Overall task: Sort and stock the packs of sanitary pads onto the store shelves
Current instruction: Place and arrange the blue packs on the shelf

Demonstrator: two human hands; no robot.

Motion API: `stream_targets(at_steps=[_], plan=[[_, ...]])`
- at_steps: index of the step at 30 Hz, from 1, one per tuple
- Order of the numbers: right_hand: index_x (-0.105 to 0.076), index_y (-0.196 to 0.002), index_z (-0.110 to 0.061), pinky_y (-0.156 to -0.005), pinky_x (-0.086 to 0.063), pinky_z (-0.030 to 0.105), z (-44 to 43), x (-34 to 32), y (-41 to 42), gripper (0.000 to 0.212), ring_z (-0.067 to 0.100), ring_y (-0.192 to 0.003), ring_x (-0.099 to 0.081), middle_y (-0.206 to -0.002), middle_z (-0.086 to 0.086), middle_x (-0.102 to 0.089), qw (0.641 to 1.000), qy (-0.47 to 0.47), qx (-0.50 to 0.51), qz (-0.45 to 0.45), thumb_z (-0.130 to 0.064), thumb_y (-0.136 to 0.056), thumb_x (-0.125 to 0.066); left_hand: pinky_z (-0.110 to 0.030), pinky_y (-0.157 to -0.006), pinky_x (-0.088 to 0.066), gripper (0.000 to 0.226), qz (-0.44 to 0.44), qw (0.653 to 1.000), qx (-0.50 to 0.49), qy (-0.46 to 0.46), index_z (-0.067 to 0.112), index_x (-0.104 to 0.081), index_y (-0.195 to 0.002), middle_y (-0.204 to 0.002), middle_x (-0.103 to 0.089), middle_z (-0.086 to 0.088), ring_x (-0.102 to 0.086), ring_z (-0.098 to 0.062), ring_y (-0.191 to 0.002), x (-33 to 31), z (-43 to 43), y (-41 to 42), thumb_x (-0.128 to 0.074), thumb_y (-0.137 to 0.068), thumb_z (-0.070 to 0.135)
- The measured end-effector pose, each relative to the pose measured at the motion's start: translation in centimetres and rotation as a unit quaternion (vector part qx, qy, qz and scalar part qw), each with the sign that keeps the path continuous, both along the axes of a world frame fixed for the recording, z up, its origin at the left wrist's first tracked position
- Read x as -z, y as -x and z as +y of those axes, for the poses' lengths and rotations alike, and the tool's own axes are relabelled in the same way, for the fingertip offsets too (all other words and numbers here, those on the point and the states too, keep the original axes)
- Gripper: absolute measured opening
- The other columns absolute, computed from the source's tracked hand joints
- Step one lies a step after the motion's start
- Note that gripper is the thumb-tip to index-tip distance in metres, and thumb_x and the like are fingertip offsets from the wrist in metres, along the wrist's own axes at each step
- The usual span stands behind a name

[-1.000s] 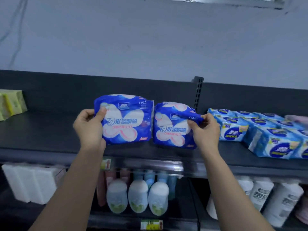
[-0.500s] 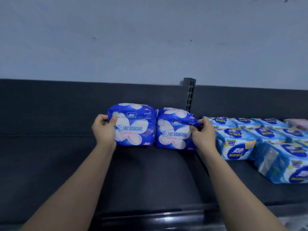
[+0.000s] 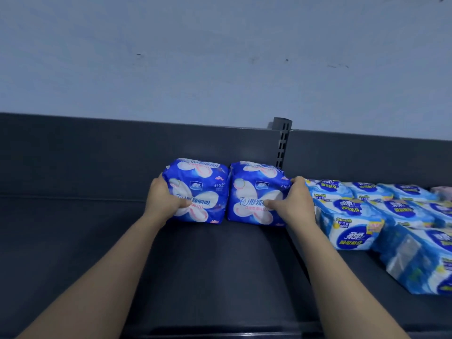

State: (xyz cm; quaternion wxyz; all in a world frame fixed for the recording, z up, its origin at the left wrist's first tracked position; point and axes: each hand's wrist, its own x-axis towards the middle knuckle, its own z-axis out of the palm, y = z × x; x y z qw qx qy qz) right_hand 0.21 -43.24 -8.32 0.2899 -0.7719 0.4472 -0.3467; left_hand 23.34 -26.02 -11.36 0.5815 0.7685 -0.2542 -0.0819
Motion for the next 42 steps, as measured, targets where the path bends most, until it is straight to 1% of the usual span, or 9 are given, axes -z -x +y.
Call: stream_targets(at_steps=[5, 10, 12, 15, 20, 27, 32, 36, 42], plan=[[-0.039, -0.126, -0.008, -0.080, -0.037, 0.031, 0.1, 0.6, -0.1, 0.074, 0.030, -0.118, -0.052, -0.133, 0.011, -0.047, 1.000, 0.026, 0.016, 0.002, -0.024, -0.071, -0.086, -0.049, -0.095, -0.051, 0.106, -0.025, 1.000, 0.000, -0.001, 0.025, -0.050, -0.123, -0.123, -0.059, -0.003, -0.061, -0.022, -0.110, 1.7, -0.6, -1.1, -0.084, -0.024, 0.041], [-0.037, -0.136, -0.007, -0.096, -0.041, 0.039, 1.2, 0.9, 0.0, 0.077, 0.035, -0.127, -0.042, -0.140, 0.017, -0.036, 0.989, 0.133, 0.037, 0.053, -0.022, -0.074, -0.081, -0.047, -0.101, -0.045, 0.097, -0.040, 0.998, 0.001, -0.041, 0.019, -0.040, -0.134, -0.130, -0.056, -0.002, -0.055, -0.023, -0.119, -0.6, 0.9, 1.8, -0.091, -0.051, 0.018], [-0.042, -0.138, -0.004, -0.110, -0.031, 0.043, 1.9, 0.9, -0.3, 0.077, 0.038, -0.137, -0.032, -0.145, 0.021, -0.036, 0.972, 0.227, 0.036, 0.056, -0.016, -0.071, -0.079, -0.045, -0.103, -0.043, 0.093, -0.065, 0.995, -0.016, -0.078, 0.016, -0.038, -0.135, -0.132, -0.053, -0.003, -0.052, -0.024, -0.121, -1.2, 1.6, 2.4, -0.089, -0.058, 0.014], [-0.049, -0.134, -0.005, -0.116, -0.021, 0.043, 3.6, 0.4, -1.0, 0.067, 0.037, -0.144, -0.023, -0.148, 0.021, -0.037, 0.956, 0.289, -0.018, 0.051, -0.016, -0.075, -0.078, -0.042, -0.101, -0.044, 0.086, -0.118, 0.979, -0.043, -0.159, 0.012, -0.041, -0.135, -0.134, -0.052, -0.009, -0.052, -0.026, -0.120, -2.0, 3.5, 3.3, -0.087, -0.062, 0.020], [-0.049, -0.135, -0.007, -0.108, -0.035, 0.043, 7.3, -0.1, -2.0, 0.063, 0.033, -0.133, -0.037, -0.136, 0.014, -0.047, 0.934, 0.316, -0.147, 0.075, -0.022, -0.080, -0.075, -0.033, -0.106, -0.034, 0.080, -0.205, 0.935, -0.084, -0.277, 0.006, -0.034, -0.146, -0.146, -0.041, -0.014, -0.040, -0.028, -0.134, -3.1, 8.5, 5.6, -0.075, -0.081, 0.026], [-0.047, -0.133, -0.015, -0.090, -0.042, 0.037, 16.4, 0.2, -3.0, 0.047, 0.025, -0.123, -0.042, -0.127, 0.006, -0.050, 0.888, 0.301, -0.327, 0.118, -0.030, -0.091, -0.061, -0.041, -0.095, -0.045, 0.052, -0.256, 0.867, -0.177, -0.390, 0.005, -0.050, -0.129, -0.130, -0.052, -0.012, -0.051, -0.030, -0.119, -3.6, 19.5, 10.6, -0.065, -0.088, 0.033], [-0.049, -0.128, -0.015, -0.090, -0.044, 0.038, 24.9, 0.8, -3.1, 0.045, 0.028, -0.118, -0.046, -0.121, 0.008, -0.054, 0.825, 0.333, -0.433, 0.144, -0.034, -0.089, -0.062, -0.041, -0.083, -0.046, 0.029, -0.253, 0.806, -0.265, -0.465, 0.007, -0.054, -0.108, -0.111, -0.053, -0.010, -0.054, -0.032, -0.109, -3.4, 28.8, 15.2, -0.061, -0.088, 0.026], [-0.049, -0.126, -0.015, -0.084, -0.043, 0.035, 32.1, 1.1, -2.8, 0.042, 0.028, -0.116, -0.046, -0.120, 0.007, -0.053, 0.779, 0.339, -0.508, 0.139, -0.033, -0.089, -0.060, -0.039, -0.083, -0.046, 0.032, -0.228, 0.767, -0.325, -0.503, 0.009, -0.054, -0.116, -0.116, -0.054, -0.008, -0.052, -0.029, -0.112, -2.8, 37.0, 19.3, -0.060, -0.087, 0.022], [-0.048, -0.130, -0.017, -0.093, -0.042, 0.036, 43.1, 1.7, -1.6, 0.046, 0.028, -0.125, -0.042, -0.131, 0.007, -0.050, 0.702, 0.352, -0.604, 0.136, -0.039, -0.091, -0.059, -0.037, -0.083, -0.045, 0.033, -0.166, 0.693, -0.418, -0.563, 0.013, -0.055, -0.116, -0.117, -0.055, -0.007, -0.051, -0.029, -0.115, -2.3, 48.3, 26.2, -0.061, -0.085, 0.024]])
